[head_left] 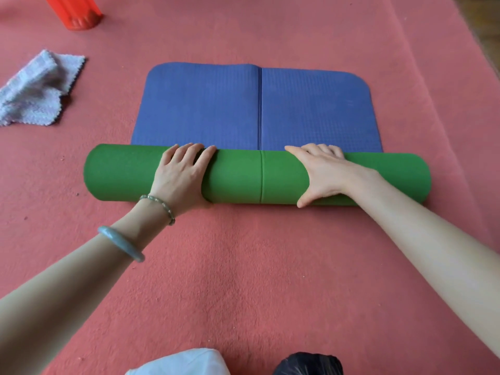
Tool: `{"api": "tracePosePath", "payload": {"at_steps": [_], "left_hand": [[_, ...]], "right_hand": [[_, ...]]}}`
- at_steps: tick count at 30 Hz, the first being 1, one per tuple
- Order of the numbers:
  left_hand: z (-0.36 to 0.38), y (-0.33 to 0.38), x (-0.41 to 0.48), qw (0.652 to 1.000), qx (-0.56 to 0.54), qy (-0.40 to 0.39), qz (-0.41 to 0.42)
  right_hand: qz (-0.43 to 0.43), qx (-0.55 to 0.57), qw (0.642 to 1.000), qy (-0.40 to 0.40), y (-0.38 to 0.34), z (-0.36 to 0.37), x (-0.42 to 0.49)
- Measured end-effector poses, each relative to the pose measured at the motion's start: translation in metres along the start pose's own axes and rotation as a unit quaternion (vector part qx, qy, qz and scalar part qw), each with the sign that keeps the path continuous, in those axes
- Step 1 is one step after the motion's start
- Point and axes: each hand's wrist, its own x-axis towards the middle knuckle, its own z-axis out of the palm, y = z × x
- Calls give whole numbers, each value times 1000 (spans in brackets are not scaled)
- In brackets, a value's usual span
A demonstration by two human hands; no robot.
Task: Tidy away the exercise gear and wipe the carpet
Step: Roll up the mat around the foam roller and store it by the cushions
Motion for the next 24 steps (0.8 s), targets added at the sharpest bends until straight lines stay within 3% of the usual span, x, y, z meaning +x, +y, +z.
{"api": "tracePosePath", "payload": {"at_steps": [3, 6, 8, 13, 24], "left_hand": [[-12, -7, 21, 998, 8, -69, 5], [-20, -11, 38, 994, 1, -112, 17], [-21, -12, 40, 993, 3, -114, 18], [-4, -9, 19, 999, 38, -22, 9], [-12, 9, -35, 997, 56, -26, 45]], "right_hand": [[4, -59, 991, 124, -5, 27, -9], [10, -68, 982, 174, -5, 32, -5], [13, -71, 982, 172, -2, 29, -1], [9, -94, 982, 162, -1, 29, 2], [-20, -109, 988, 107, -18, 41, -51]]}}
